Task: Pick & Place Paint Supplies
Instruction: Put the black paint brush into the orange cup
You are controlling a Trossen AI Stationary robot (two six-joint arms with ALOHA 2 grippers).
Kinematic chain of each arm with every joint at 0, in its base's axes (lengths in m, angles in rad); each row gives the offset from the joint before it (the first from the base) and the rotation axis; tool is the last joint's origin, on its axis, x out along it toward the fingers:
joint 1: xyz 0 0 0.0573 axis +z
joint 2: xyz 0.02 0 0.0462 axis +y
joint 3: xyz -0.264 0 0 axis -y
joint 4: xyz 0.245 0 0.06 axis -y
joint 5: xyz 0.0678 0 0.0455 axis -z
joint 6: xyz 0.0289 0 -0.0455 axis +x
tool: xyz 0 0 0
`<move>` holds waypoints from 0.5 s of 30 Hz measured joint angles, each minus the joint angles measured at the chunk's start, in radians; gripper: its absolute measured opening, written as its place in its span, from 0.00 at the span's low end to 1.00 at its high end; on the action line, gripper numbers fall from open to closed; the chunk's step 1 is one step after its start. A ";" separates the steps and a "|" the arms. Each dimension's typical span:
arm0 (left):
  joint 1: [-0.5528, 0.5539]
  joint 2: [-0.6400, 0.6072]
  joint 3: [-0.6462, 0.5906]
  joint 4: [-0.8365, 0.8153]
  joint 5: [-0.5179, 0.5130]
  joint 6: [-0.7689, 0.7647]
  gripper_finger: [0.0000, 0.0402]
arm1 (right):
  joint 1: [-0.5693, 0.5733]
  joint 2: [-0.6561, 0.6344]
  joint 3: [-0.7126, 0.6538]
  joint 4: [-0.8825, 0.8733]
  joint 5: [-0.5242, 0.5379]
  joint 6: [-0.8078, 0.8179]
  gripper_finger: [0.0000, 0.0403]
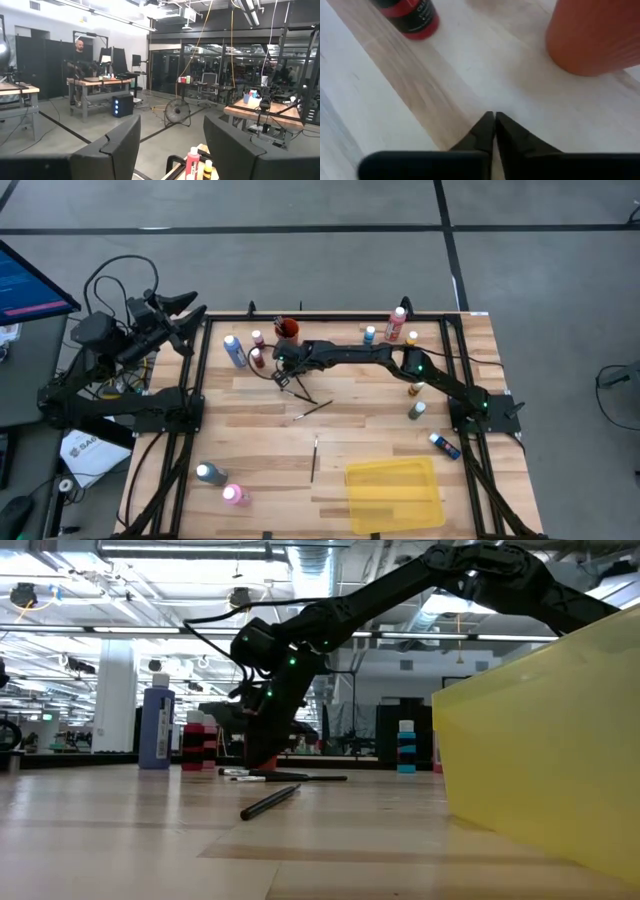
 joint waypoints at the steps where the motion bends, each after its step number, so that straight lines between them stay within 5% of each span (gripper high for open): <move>1: 0.000 0.000 0.000 0.000 0.000 0.002 0.53 | 0.000 0.000 0.000 -0.001 0.000 0.000 0.02; 15: 0.000 0.000 0.000 -0.003 0.000 0.004 0.53 | -0.003 -0.019 0.154 -0.089 -0.014 -0.031 0.00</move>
